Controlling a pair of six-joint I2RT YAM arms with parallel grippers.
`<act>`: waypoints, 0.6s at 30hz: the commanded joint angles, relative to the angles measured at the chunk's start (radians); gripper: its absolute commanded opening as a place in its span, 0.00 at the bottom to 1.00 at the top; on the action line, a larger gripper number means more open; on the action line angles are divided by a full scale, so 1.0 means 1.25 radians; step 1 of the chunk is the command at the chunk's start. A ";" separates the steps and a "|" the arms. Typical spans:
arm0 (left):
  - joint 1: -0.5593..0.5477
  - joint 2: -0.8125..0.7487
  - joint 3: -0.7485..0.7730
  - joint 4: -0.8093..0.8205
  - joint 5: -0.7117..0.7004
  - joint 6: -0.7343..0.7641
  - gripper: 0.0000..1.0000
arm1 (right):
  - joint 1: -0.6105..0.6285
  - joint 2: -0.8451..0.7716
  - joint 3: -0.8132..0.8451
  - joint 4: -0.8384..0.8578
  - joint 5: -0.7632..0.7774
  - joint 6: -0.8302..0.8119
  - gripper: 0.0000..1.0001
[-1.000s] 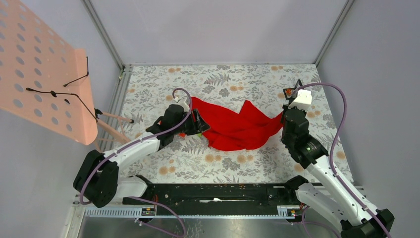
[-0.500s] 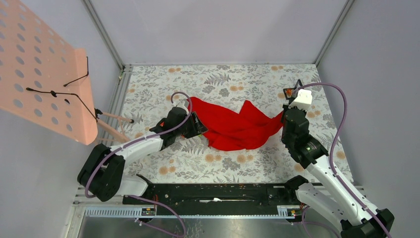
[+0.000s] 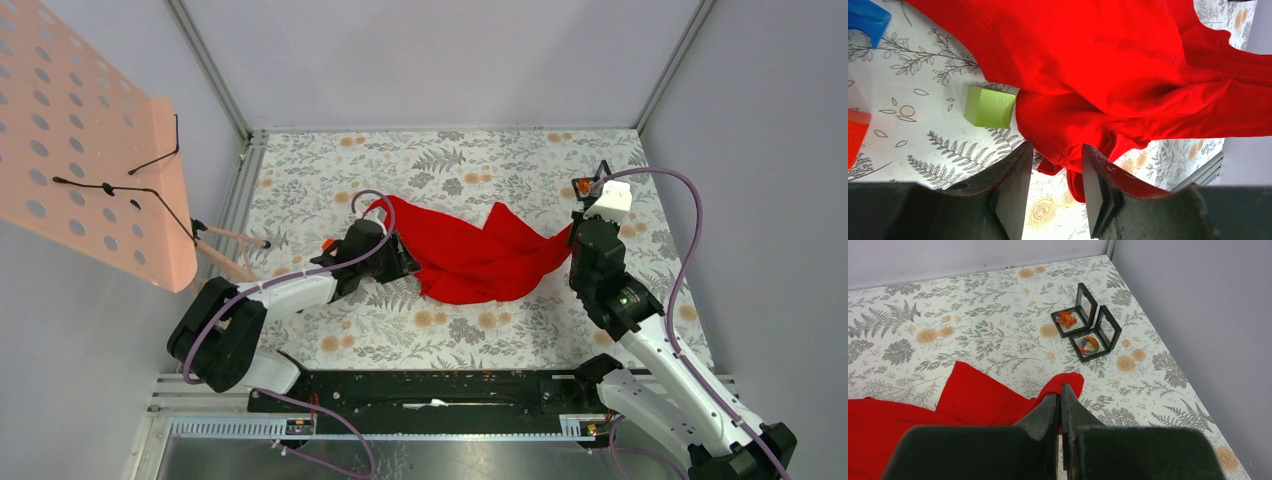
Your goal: Pin the brooch onto the clothing
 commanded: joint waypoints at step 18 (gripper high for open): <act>-0.030 -0.028 0.067 0.017 -0.074 0.032 0.00 | -0.003 0.009 0.048 0.056 0.007 -0.017 0.00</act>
